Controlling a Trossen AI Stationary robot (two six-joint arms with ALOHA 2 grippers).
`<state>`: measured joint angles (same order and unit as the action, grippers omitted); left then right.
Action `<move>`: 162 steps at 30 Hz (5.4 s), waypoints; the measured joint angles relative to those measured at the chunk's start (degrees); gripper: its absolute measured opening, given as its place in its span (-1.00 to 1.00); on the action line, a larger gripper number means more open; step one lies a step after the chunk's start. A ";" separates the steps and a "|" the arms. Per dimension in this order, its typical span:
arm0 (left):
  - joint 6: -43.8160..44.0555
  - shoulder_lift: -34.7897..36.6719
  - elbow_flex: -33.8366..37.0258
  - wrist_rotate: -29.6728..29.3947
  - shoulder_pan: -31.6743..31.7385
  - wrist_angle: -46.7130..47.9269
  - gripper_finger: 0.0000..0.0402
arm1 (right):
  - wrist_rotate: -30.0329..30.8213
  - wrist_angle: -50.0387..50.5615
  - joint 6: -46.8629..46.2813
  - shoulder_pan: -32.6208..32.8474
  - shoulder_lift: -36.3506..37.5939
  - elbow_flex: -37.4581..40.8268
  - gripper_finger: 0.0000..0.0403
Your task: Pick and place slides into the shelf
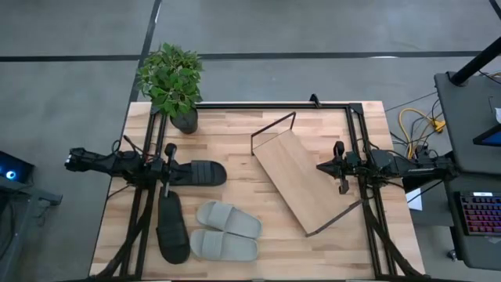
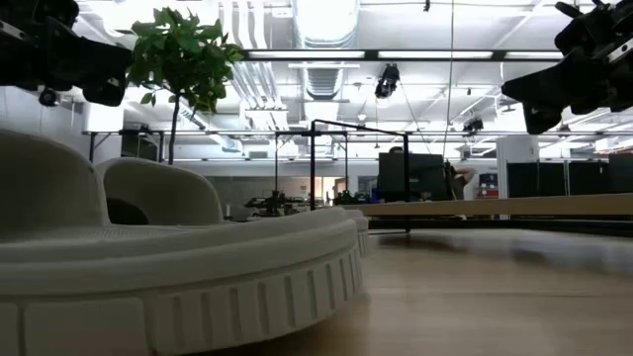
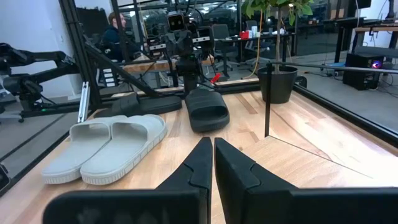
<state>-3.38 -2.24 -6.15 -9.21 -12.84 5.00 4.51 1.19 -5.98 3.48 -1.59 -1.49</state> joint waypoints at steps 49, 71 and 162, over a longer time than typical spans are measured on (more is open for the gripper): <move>0.00 0.01 -0.02 0.00 0.00 0.01 -1.00 | 0.00 0.00 0.00 0.00 0.00 -0.01 -0.96; 0.00 0.01 -0.02 0.00 0.00 0.00 -1.00 | 0.02 0.00 0.00 0.01 -0.01 -0.01 -0.96; -12.06 -7.18 -1.06 2.83 0.02 -29.14 -0.93 | -2.60 -25.69 -1.44 0.01 -1.15 0.02 -0.95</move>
<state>-15.44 -9.41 -7.21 -6.38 -12.82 -24.15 1.91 -24.50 -7.42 3.49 -2.74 -1.48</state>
